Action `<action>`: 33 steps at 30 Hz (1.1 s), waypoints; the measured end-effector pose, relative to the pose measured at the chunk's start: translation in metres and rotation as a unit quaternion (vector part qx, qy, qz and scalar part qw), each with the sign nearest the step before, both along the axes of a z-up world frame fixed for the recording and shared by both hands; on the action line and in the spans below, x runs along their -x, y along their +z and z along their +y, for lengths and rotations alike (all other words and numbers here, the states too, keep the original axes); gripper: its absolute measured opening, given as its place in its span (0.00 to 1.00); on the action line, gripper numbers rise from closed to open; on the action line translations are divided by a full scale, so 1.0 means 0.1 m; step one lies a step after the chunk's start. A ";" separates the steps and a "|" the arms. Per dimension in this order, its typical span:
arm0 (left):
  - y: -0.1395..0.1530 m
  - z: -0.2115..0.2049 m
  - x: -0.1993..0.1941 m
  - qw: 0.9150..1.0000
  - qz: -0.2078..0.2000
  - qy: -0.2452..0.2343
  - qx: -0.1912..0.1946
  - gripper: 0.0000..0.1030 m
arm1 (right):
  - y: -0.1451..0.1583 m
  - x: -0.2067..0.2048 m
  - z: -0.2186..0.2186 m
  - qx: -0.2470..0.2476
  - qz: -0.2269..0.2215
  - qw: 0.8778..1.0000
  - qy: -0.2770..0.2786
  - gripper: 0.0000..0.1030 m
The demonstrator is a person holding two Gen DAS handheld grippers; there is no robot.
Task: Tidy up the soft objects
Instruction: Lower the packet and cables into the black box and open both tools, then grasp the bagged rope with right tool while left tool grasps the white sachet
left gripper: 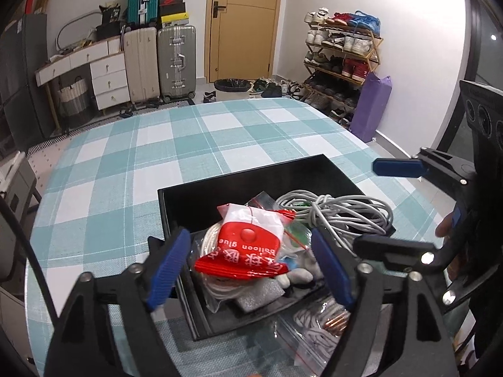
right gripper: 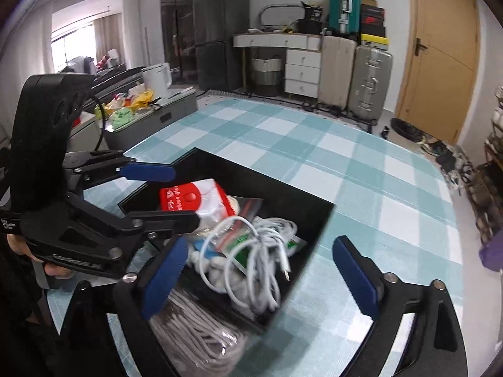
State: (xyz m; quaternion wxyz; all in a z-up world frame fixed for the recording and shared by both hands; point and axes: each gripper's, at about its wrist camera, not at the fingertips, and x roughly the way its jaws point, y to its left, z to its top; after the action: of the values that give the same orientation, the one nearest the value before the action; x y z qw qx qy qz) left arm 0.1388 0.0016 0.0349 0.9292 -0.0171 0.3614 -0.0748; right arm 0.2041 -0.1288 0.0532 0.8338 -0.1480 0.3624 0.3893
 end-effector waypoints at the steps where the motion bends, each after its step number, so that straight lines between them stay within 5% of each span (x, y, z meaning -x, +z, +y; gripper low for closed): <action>1: 0.01 -0.02 0.02 1.000 -0.002 -0.003 -0.001 0.88 | 0.01 0.02 -0.05 -0.004 -0.002 1.000 -0.009 0.99; 3: 0.03 -0.04 0.10 1.000 -0.010 -0.002 -0.004 1.00 | 0.03 0.05 -0.15 -0.014 -0.002 1.000 -0.028 0.99; 15: -0.03 0.11 0.53 0.999 -0.016 0.030 0.004 1.00 | 0.03 0.31 -0.53 -0.069 0.032 0.994 -0.080 0.99; 33: -0.13 0.24 0.84 0.998 -0.013 0.053 -0.001 1.00 | -0.27 0.61 -0.25 -0.040 0.077 0.995 -0.044 0.99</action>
State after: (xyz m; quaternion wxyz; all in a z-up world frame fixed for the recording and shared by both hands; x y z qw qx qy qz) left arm 0.0552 0.0253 0.0216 0.9367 -0.0345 0.3476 -0.0250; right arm 0.1431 -0.1534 0.0267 0.8248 -0.0685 0.4159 0.3769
